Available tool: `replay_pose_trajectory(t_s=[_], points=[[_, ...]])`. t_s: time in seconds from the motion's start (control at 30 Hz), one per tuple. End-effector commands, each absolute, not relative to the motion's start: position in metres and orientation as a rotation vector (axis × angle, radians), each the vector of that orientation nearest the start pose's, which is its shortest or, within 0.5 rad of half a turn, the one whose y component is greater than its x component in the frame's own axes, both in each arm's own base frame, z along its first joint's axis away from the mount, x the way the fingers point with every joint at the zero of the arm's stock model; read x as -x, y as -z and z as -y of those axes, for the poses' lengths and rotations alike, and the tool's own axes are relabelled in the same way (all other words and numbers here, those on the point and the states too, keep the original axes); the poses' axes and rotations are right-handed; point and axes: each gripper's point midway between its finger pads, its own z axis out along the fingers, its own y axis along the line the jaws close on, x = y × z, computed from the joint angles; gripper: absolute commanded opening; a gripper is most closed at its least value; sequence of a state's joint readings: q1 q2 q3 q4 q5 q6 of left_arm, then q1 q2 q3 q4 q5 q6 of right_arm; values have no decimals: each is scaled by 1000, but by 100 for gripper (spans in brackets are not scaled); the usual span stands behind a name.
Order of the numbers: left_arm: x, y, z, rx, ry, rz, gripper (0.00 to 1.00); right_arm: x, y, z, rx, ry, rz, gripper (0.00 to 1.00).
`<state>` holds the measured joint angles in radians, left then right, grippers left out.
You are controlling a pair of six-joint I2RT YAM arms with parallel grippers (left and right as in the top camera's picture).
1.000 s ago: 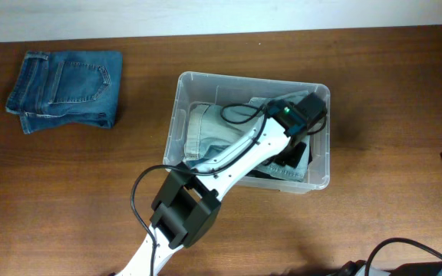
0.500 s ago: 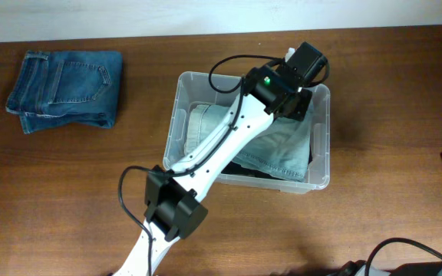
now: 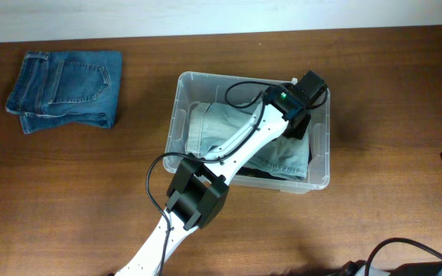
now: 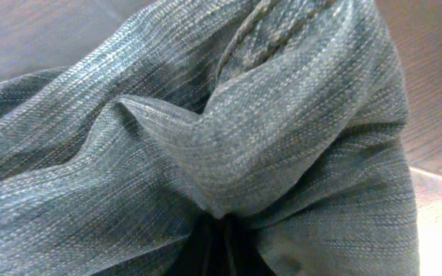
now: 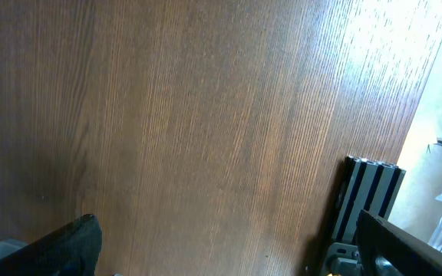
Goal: Pack container
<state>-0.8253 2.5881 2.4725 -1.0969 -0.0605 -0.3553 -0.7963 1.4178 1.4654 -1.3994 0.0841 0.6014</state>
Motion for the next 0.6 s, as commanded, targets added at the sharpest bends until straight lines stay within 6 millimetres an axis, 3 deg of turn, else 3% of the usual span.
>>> replay_pose_trajectory(t_s=[0.0, 0.17, 0.27, 0.33, 0.57], points=[[-397, -62, 426, -680, 228, -2713, 7, -180, -206, 207, -1910, 160, -2224, 98], [-403, -120, 428, -646, 281, -2619, 7, -180, -206, 207, -1910, 160, -2223, 98], [-393, -147, 419, -648, 285, -2617, 7, -180, -206, 207, -1910, 160, -2224, 98], [-380, -152, 411, -658, 265, -2658, 7, -180, -206, 207, -1910, 160, -2223, 98], [-330, -135, 397, -734, 219, -2847, 7, -180, -206, 207, -1910, 160, -2223, 98]])
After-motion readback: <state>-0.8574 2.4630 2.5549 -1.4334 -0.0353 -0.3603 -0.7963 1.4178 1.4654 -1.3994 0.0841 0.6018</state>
